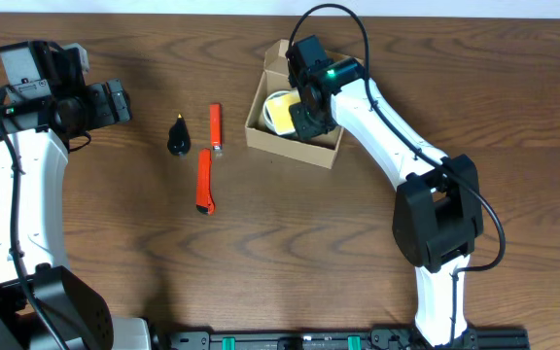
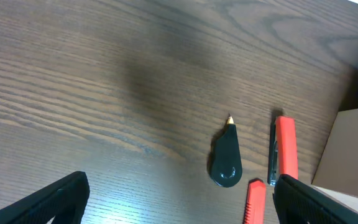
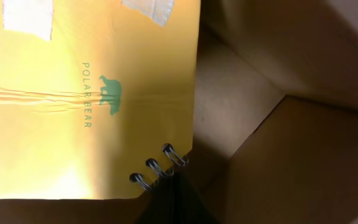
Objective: Pack container
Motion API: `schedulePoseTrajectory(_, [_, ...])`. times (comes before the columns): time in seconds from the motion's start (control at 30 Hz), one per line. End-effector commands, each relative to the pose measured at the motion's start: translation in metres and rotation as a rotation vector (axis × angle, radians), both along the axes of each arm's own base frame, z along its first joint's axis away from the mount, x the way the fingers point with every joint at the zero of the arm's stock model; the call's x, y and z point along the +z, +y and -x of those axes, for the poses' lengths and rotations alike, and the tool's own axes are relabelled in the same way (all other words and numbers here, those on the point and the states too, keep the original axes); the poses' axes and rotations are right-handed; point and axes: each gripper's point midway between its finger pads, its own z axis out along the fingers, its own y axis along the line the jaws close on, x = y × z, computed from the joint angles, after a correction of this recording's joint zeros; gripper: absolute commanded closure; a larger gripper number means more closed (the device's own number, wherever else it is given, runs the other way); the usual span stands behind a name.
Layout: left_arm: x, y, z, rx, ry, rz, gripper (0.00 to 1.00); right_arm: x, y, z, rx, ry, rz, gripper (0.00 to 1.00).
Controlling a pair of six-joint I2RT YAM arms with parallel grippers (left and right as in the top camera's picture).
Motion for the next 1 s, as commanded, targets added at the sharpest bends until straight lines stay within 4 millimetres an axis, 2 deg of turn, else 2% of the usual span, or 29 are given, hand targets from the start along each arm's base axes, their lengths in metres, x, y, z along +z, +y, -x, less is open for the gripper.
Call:
schedulePoseTrajectory(0.0, [0.009,0.002,-0.003,-0.003,-0.018,-0.012,0.05,0.008,0.006,-0.002,0.016,-0.012,-0.053,0.99])
schedulePoseTrajectory(0.37, [0.009,0.002,-0.003,-0.003,-0.018,-0.012,0.05,0.013,0.02,-0.009,0.032,-0.038,-0.123,0.99])
schedulePoseTrajectory(0.7, [0.009,0.002,-0.003,-0.003,-0.018,-0.012,0.05,0.03,0.02,-0.024,0.023,-0.097,-0.192,0.99])
schedulePoseTrajectory(0.97, [0.009,0.002,-0.003,-0.003,-0.018,-0.012,0.05,0.037,0.016,-0.028,0.014,-0.101,-0.231,0.99])
